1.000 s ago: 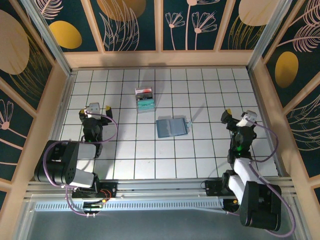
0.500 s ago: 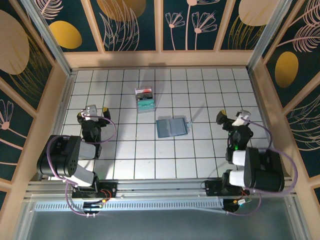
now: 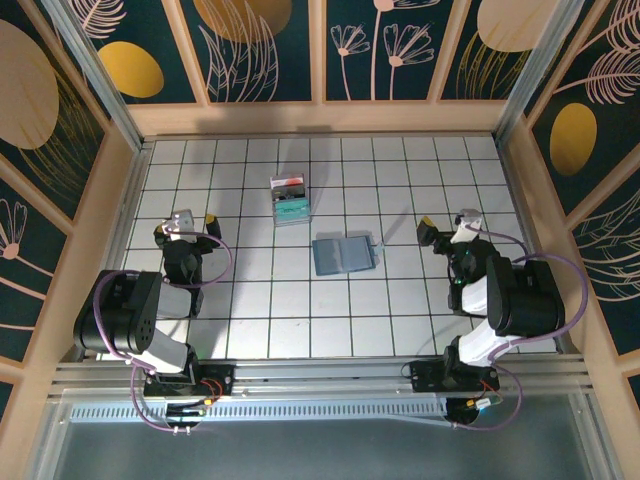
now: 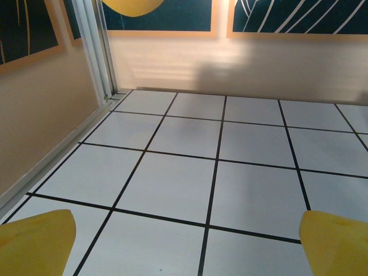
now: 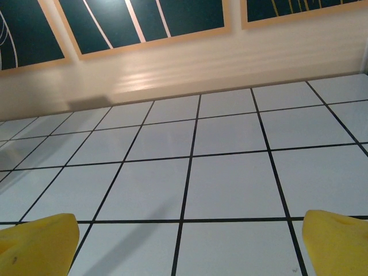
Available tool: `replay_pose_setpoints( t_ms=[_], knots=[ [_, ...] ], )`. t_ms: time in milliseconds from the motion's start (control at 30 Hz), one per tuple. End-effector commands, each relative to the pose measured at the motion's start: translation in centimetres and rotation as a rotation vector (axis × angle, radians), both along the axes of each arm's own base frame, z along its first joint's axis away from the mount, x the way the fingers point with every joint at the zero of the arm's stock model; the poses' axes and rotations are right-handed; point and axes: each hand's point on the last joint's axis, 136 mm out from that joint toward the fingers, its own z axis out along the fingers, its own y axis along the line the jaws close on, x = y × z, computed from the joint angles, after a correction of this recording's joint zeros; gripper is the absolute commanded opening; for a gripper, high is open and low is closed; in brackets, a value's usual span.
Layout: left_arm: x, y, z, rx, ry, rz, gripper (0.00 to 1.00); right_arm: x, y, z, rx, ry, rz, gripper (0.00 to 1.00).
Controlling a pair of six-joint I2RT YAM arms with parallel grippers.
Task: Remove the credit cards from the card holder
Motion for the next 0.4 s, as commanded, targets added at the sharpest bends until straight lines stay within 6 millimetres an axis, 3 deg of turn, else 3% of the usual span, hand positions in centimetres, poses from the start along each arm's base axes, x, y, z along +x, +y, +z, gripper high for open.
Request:
replay_pose_setpoints(
  t_ms=[0,367],
  knots=[
    [0.29,0.34,1.65,-0.024,-0.066,0.016,0.99,0.14,0.48,0.77,-0.029,-0.033,0.026,0.99],
    [0.30,0.35,1.64,-0.023,-0.066,0.017,0.99,0.26,0.46,0.72,-0.035,-0.030,0.015,0.99]
  ],
)
